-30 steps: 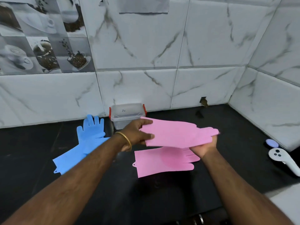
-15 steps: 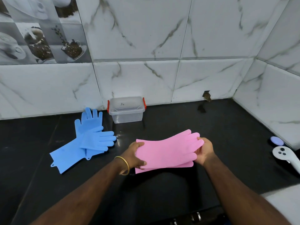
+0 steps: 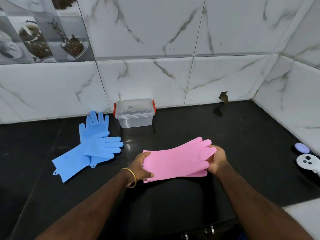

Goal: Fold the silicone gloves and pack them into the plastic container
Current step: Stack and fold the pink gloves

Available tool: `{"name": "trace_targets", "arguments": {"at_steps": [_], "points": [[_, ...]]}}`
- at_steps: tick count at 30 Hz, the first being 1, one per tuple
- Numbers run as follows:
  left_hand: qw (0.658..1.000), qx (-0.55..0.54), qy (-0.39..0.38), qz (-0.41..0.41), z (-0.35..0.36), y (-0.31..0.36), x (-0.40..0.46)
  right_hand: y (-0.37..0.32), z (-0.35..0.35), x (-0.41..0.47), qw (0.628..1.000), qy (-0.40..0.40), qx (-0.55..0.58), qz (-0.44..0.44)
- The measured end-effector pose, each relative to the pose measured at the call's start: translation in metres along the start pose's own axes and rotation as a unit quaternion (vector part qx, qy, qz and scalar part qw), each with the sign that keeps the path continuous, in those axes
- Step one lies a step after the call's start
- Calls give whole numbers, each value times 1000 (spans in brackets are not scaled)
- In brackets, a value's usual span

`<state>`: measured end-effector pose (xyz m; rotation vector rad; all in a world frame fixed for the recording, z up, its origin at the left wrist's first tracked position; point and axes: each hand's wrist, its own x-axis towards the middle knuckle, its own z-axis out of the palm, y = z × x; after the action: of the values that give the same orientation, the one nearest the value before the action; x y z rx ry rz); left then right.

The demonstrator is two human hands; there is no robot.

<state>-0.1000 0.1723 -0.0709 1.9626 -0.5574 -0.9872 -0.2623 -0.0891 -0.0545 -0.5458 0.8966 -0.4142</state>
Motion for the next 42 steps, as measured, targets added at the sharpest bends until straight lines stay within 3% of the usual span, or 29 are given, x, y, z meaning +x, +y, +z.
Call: {"name": "trace_targets", "arguments": {"at_steps": [11,19,22,25,28,42], "points": [[998,59,22,-31,-6,-9,10,1,1,2,998,-22,-52,10],[980,167,105,6,-16,-21,19,-7,-14,10,977,97,-166,-93],[976,169,135,7,-18,-22,22,-7,-22,13,946,149,-239,-161],[966,206,158,5,-18,-19,27,-5,-27,8,874,211,-377,-222],[958,230,174,-2,-19,-12,33,3,-31,2,831,226,-459,-218],[978,55,195,-43,-12,-2,54,-3,-32,18,881,194,-419,-106]]}}
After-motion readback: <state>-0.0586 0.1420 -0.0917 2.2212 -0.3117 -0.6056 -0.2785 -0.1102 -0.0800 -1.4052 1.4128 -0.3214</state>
